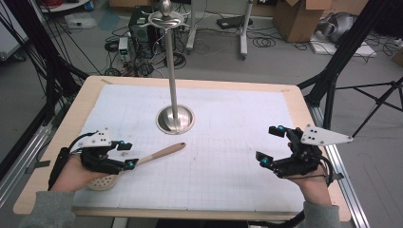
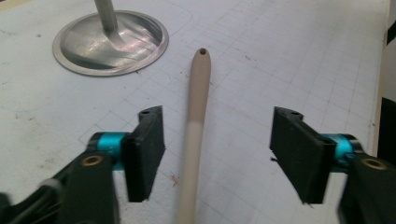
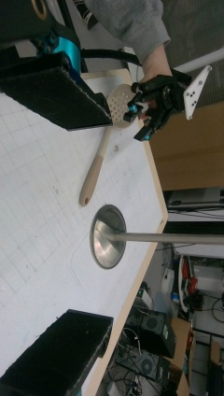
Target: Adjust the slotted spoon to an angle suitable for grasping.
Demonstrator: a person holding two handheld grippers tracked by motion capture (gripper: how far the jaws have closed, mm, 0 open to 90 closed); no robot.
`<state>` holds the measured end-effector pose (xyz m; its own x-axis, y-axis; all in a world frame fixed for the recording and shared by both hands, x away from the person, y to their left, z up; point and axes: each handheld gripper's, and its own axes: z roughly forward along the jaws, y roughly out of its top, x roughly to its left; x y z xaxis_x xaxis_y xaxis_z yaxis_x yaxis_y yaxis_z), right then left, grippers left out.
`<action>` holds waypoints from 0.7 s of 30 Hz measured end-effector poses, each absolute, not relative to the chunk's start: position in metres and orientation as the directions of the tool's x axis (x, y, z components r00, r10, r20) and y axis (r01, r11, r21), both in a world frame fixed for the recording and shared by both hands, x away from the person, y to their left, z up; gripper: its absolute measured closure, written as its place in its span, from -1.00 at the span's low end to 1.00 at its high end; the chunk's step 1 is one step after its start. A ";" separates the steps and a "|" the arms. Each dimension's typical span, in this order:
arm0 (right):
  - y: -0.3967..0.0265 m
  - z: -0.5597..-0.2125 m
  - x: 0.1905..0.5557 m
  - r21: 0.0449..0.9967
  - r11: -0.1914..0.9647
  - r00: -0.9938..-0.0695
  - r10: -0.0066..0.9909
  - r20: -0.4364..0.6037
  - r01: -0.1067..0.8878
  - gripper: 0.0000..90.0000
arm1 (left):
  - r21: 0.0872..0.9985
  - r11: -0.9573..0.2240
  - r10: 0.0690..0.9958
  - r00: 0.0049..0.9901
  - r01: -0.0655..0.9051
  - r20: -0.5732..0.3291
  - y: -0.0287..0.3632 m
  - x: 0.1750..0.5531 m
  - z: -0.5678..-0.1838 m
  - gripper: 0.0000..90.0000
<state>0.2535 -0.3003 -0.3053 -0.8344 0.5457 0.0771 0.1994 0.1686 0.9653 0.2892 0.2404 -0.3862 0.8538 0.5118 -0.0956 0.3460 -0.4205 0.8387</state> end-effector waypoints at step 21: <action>-0.292 -0.304 0.259 0.966 0.173 -0.843 0.533 0.073 0.193 -0.91 | 0.844 -0.375 0.531 0.835 0.385 -0.145 0.245 0.286 -0.382 -0.86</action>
<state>0.2588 -0.2924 -0.3040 -0.8428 0.5333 0.0726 0.1925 0.1728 0.9660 0.2860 0.2452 -0.3824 0.8350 0.5307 -0.1452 0.3848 -0.3746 0.8435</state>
